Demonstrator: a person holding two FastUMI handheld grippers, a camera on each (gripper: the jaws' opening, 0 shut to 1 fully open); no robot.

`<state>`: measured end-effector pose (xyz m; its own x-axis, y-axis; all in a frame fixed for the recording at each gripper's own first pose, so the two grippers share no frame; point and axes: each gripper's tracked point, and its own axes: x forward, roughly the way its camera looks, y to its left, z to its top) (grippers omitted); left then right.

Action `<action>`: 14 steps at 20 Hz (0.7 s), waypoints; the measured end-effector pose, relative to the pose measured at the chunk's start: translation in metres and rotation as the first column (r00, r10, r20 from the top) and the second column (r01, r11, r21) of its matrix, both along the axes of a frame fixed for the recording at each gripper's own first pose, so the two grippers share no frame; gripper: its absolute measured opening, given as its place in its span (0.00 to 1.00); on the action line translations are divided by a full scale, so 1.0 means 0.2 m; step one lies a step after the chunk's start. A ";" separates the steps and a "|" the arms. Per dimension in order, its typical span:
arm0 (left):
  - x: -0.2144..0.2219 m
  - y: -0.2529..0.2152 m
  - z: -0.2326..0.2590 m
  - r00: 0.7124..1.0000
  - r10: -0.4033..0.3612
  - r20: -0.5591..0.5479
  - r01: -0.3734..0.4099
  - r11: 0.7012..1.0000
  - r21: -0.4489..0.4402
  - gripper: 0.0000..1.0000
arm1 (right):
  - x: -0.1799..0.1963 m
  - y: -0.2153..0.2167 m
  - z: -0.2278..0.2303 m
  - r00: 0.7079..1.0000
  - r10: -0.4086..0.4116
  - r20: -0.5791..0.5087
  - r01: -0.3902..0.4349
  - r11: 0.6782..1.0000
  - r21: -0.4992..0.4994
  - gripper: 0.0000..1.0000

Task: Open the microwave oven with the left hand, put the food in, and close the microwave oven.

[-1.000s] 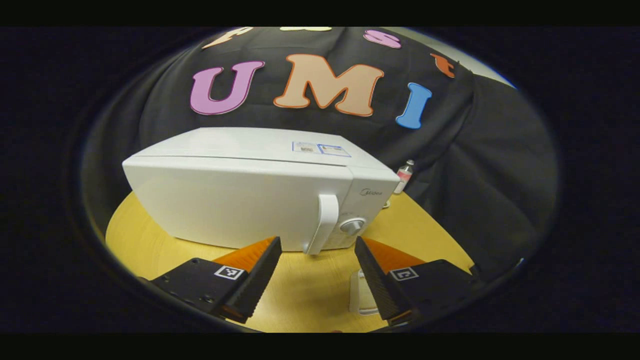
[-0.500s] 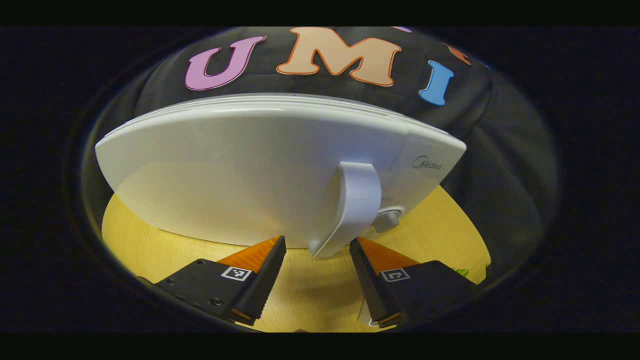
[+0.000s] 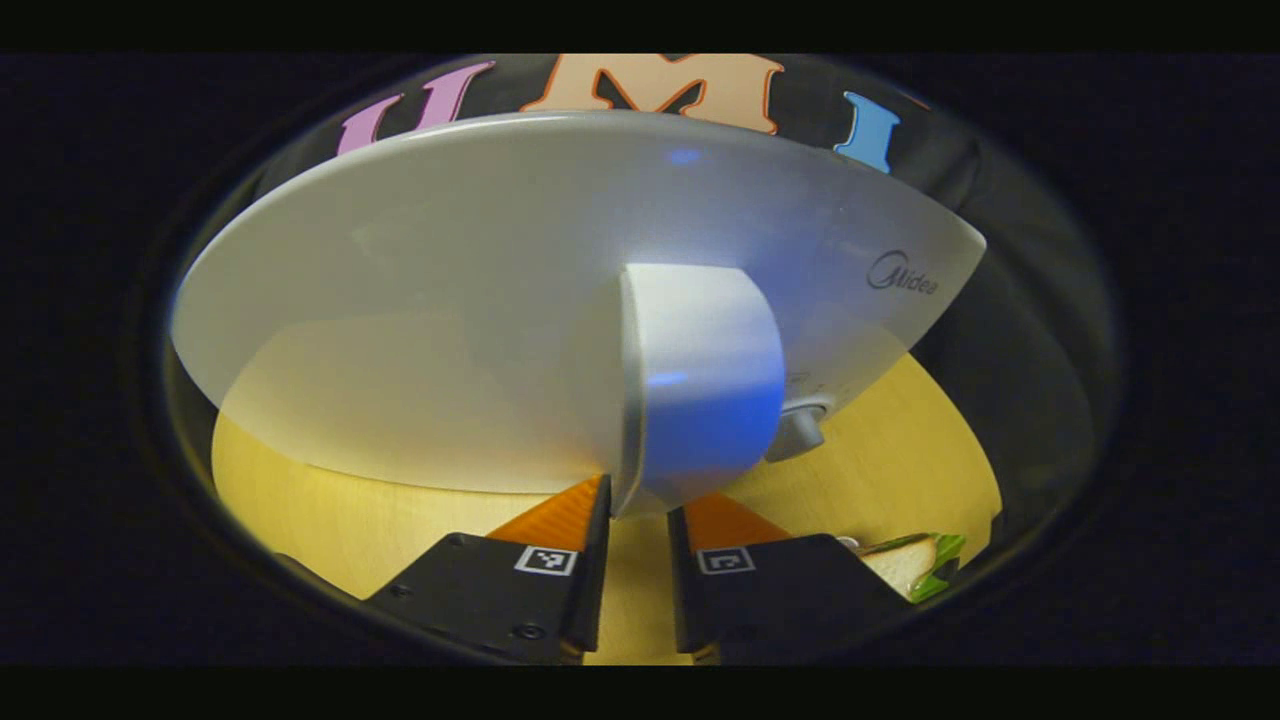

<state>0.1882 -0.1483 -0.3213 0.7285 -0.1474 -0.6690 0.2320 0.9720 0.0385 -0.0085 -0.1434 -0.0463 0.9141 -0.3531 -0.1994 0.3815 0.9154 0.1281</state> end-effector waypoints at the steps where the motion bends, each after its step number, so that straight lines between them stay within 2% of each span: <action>1: 0.00 0.00 0.00 1.000 -0.010 0.003 0.010 1.000 0.017 0.29 | 0.00 0.00 0.00 1.000 0.002 -0.002 -0.002 1.000 0.000 0.99; 2: 0.01 -0.01 0.00 1.000 -0.011 0.005 0.011 1.000 0.016 0.25 | 0.01 0.01 0.00 1.000 0.005 -0.003 -0.005 1.000 0.002 0.99; 3: 0.00 0.00 0.00 1.000 -0.003 0.006 0.003 1.000 0.006 0.27 | 0.01 0.02 0.00 1.000 0.009 -0.004 -0.009 1.000 0.003 0.99; 4: 0.00 0.00 0.00 1.000 -0.004 0.005 0.004 1.000 0.007 0.23 | 0.01 0.02 -0.02 1.000 0.011 -0.006 -0.011 1.000 0.002 0.99; 5: 0.00 0.00 0.00 1.000 -0.006 0.003 0.006 1.000 0.013 0.25 | 0.00 0.02 -0.02 1.000 0.012 -0.009 -0.012 1.000 0.000 0.99; 6: 0.00 0.00 0.00 1.000 -0.006 0.002 0.006 1.000 0.017 0.21 | 0.00 0.03 -0.03 1.000 0.013 -0.013 -0.013 1.000 -0.002 0.92; 7: 0.00 0.00 0.00 1.000 -0.001 0.001 0.001 1.000 0.017 0.22 | -0.01 0.03 -0.04 1.000 0.015 -0.018 -0.015 1.000 -0.001 0.92; 8: -0.01 0.00 0.00 1.000 0.009 0.001 -0.009 1.000 0.008 0.16 | -0.01 0.03 -0.05 1.000 0.016 -0.021 -0.016 1.000 0.001 0.92; 11: -0.01 0.00 0.00 1.000 0.015 0.013 -0.016 1.000 0.007 0.09 | -0.05 0.04 -0.06 1.000 0.019 -0.023 -0.019 1.000 0.002 0.92; 14: -0.01 0.01 0.01 0.998 0.027 0.048 -0.026 1.000 -0.002 0.07 | -0.09 0.04 -0.07 1.000 0.018 -0.022 -0.018 1.000 -0.003 0.92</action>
